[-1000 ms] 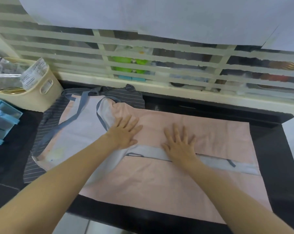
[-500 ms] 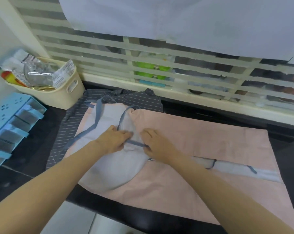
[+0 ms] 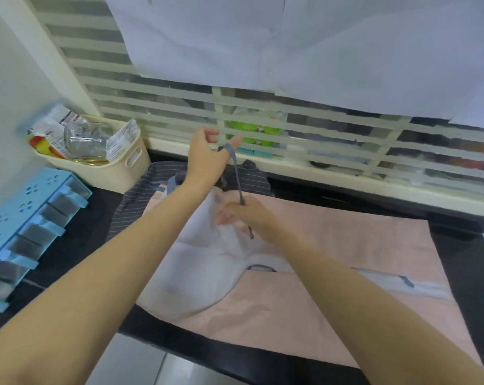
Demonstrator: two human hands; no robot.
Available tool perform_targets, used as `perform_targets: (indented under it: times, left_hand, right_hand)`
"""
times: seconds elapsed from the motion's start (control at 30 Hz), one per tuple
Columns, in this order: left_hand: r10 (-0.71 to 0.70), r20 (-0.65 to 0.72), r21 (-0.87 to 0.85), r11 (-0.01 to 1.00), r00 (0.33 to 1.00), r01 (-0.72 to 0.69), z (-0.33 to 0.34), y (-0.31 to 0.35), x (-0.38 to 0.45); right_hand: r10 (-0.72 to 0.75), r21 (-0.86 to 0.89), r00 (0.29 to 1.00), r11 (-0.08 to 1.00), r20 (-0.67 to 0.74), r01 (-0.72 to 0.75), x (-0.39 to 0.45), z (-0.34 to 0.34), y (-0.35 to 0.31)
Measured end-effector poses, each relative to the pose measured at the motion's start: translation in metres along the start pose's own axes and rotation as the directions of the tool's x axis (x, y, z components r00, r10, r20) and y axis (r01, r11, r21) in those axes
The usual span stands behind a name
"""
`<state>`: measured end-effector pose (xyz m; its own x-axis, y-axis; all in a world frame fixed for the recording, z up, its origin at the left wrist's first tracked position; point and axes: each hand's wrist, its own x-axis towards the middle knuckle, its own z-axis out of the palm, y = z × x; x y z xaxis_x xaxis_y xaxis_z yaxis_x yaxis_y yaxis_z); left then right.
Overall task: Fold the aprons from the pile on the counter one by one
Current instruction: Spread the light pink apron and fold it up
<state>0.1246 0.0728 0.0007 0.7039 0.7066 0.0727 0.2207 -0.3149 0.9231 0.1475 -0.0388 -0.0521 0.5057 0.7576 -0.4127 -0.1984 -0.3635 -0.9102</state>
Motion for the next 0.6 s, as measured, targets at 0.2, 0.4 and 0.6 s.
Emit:
perform_targets:
  times: [0.2,0.4,0.6]
  left_hand:
    - [-0.064,0.205,-0.091,0.992,0.977,0.084,0.038,0.022,-0.004]
    - [-0.08,0.442,0.447,0.883,0.893,-0.142,0.072,-0.04,-0.045]
    - [-0.16,0.757,0.625,0.458,0.633,-0.632,0.075,-0.074,-0.067]
  right_hand:
    - [-0.06,0.28,0.994,0.956,-0.093,0.084,-0.036,-0.029,-0.021]
    - [0.088,0.448,0.867,0.879,-0.491,0.165,-0.091,-0.119,0.015]
    - [0.418,0.163,0.544,0.875,-0.728,-0.455,-0.127,-0.17,0.107]
